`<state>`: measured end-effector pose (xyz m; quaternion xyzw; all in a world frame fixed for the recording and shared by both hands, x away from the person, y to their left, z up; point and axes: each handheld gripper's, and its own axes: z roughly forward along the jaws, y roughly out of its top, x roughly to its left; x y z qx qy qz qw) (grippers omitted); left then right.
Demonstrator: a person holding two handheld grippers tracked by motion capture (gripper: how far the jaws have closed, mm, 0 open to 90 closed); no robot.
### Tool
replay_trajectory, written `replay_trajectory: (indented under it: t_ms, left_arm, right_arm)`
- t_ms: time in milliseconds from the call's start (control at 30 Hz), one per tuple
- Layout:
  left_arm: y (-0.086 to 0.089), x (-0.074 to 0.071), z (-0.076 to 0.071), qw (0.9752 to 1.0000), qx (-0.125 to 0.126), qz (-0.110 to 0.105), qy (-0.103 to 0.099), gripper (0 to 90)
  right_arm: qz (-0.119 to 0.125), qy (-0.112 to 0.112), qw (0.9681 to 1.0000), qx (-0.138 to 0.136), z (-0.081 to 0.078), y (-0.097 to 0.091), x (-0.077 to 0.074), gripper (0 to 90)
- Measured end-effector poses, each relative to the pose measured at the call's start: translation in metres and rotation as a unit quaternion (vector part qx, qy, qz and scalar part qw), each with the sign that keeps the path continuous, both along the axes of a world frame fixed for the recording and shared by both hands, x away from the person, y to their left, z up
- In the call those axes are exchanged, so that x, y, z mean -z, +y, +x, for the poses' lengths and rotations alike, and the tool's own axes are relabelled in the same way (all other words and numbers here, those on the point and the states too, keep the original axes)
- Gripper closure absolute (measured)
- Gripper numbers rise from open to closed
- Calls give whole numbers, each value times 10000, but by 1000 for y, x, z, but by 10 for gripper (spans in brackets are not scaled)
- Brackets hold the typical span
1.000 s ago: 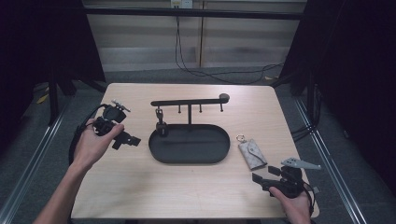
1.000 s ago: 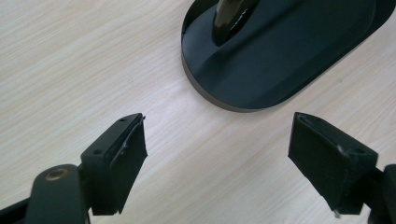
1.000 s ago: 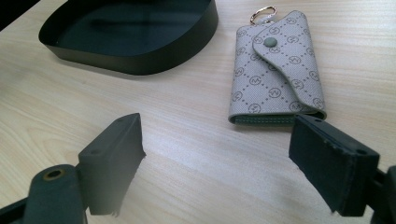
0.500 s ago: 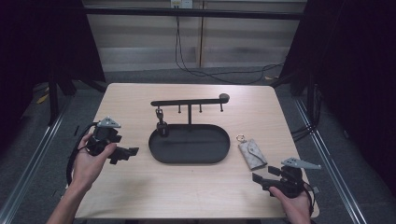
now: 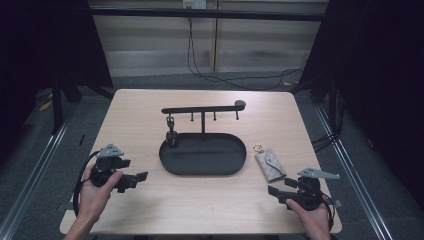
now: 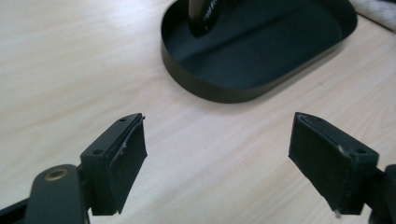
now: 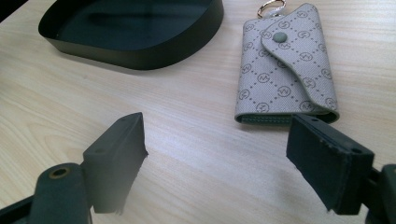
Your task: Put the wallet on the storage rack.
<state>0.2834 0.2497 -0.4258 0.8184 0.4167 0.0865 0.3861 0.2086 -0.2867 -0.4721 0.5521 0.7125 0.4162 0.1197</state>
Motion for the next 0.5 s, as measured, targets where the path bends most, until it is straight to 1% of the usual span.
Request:
replay_trajectory:
  t_ms: [33, 67, 100, 133, 167, 200, 300, 367, 433, 467, 500]
  left_arm:
    - [1, 2, -2, 10000, 1, 53, 49, 176]
    - [0, 4, -5, 9999, -16, 134, 35, 175]
    - [-1, 5, -7, 9998, -26, 170, 33, 186]
    - [-2, 7, -10, 9997, 8, 230, 6, 195]
    - [-3, 8, -13, 9998, 25, 219, -4, 195]
    - [-2, 9, -16, 9997, 36, 214, -62, 196]
    - [-2, 15, -25, 9997, 90, 182, -115, 195]
    - [-2, 21, -29, 9999, 131, 91, 10, 196]
    - [0, 27, -30, 9998, 149, 140, 21, 201]
    - [1, 30, -32, 9998, 139, 105, 35, 201]
    - [2, 32, -34, 9999, 132, 98, 6, 202]
  right_arm:
    - [13, -25, 10000, 0, 0, -1, 0, 192]
    - [19, -32, 10000, 12, 1, -2, 0, 192]
    - [12, -35, 10000, 37, 1, -2, 0, 192]
    - [3, -18, 10000, 61, 2, -2, 0, 193]
    - [-19, 12, 10000, 81, 2, -2, -1, 193]
    - [-15, 31, 10000, 94, 2, -2, -2, 193]
    - [-53, 15, 9999, 86, 4, -1, -4, 194]
    - [-61, 39, 9999, 111, 6, -1, -6, 196]
    - [-86, 37, 9999, 86, 9, -2, -9, 218]
    - [-95, 37, 9999, 78, 10, -2, -11, 231]
    - [-114, 40, 9999, 82, 11, -2, -12, 234]
